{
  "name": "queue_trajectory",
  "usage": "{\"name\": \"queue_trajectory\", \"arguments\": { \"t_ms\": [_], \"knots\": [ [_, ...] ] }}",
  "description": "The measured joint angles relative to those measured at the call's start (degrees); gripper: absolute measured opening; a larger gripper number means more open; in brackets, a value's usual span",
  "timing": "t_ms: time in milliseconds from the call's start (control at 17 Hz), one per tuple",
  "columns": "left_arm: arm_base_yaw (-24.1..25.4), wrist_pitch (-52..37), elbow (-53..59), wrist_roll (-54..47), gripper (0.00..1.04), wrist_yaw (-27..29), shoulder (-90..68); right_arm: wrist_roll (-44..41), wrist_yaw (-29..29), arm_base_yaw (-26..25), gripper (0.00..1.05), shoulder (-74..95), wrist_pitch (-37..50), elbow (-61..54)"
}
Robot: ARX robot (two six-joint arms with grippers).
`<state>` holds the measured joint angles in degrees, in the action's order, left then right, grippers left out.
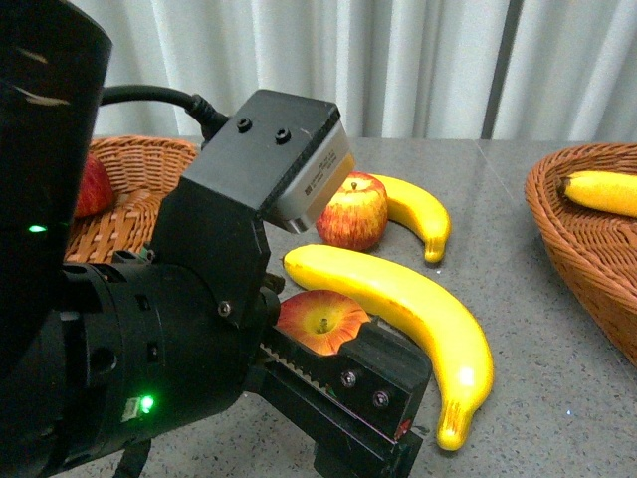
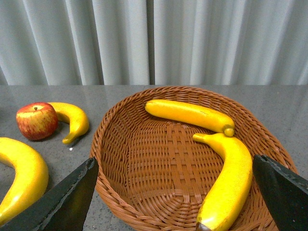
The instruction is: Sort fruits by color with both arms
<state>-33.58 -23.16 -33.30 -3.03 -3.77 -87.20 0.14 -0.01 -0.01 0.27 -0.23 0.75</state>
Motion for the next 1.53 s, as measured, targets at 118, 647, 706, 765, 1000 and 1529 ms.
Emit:
{"name": "queue_trajectory", "arguments": {
  "t_ms": [118,647,706,765,1000,1529],
  "knots": [
    [0.0,-0.1,0.0,0.0,0.98,-0.5,-1.5,0.0,0.0,0.0,0.98,0.0,0.0,0.0],
    [2.8,2.7,0.0,-3.5,0.65,0.9,2.5,0.0,0.0,0.0,0.98,0.0,0.0,0.0],
    [4.8,2.9,-0.2,-3.5,0.65,2.4,5.7,0.0,0.0,0.0,0.98,0.0,0.0,0.0],
    [7.5,3.3,-0.8,-2.9,0.65,4.3,8.5,0.0,0.0,0.0,0.98,0.0,0.0,0.0],
    [20.7,3.4,0.1,3.1,0.64,7.2,11.2,0.0,0.0,0.0,0.98,0.0,0.0,0.0],
    [25.7,2.2,1.2,6.5,0.64,6.4,8.1,0.0,0.0,0.0,0.98,0.0,0.0,0.0]
  ]
}}
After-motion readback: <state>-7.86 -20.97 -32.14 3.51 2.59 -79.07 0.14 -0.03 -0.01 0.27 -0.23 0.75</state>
